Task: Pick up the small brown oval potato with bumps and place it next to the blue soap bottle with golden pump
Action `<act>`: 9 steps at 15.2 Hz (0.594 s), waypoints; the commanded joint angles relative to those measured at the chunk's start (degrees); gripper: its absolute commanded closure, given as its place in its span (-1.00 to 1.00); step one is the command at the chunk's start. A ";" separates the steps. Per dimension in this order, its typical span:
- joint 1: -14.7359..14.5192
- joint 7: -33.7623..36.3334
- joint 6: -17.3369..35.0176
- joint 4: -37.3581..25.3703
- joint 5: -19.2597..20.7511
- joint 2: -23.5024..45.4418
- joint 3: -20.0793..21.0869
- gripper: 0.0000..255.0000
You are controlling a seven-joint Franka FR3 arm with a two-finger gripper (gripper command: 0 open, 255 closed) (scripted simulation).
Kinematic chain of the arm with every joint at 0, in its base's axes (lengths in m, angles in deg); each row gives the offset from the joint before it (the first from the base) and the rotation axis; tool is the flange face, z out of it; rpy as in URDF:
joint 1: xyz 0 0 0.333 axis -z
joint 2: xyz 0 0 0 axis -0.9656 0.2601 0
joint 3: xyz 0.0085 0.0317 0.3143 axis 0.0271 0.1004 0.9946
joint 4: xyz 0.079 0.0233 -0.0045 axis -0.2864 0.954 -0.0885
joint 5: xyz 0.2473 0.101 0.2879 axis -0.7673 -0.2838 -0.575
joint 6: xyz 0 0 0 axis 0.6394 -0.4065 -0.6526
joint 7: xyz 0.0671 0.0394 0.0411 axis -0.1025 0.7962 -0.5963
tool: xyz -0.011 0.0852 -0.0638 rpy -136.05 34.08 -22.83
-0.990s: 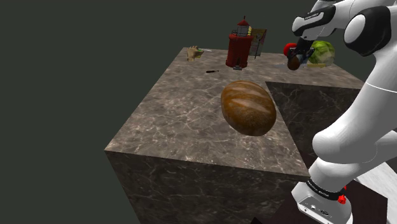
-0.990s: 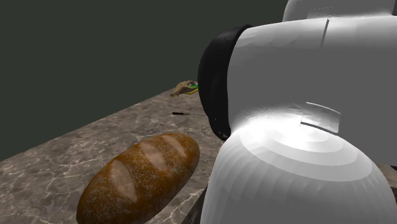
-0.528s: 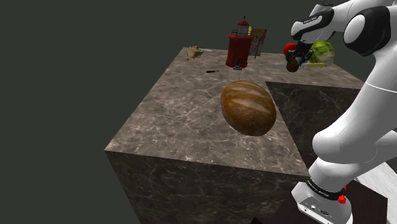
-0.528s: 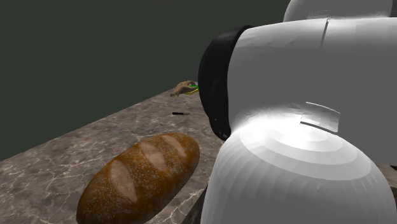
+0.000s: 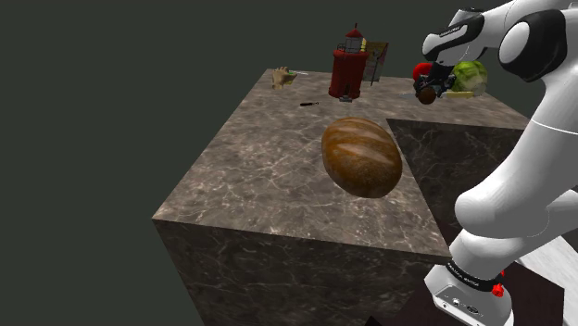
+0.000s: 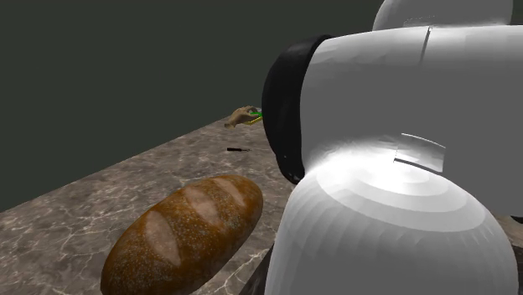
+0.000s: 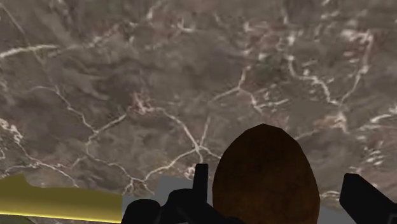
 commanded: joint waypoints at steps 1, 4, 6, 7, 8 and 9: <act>0.00 -0.02 0.05 0.18 -0.02 0.07 0.01 -1.00; -0.14 0.24 -1.60 -0.40 0.43 -1.06 -0.01 -1.00; -0.39 0.71 -4.78 -1.72 1.16 -3.00 0.01 -1.00; -0.47 0.87 -6.06 -2.32 1.41 -3.70 0.05 -1.00; -0.47 0.87 -6.06 -2.32 1.41 -3.70 0.05 -1.00; -0.47 0.87 -6.06 -2.32 1.42 -3.70 0.05 -1.00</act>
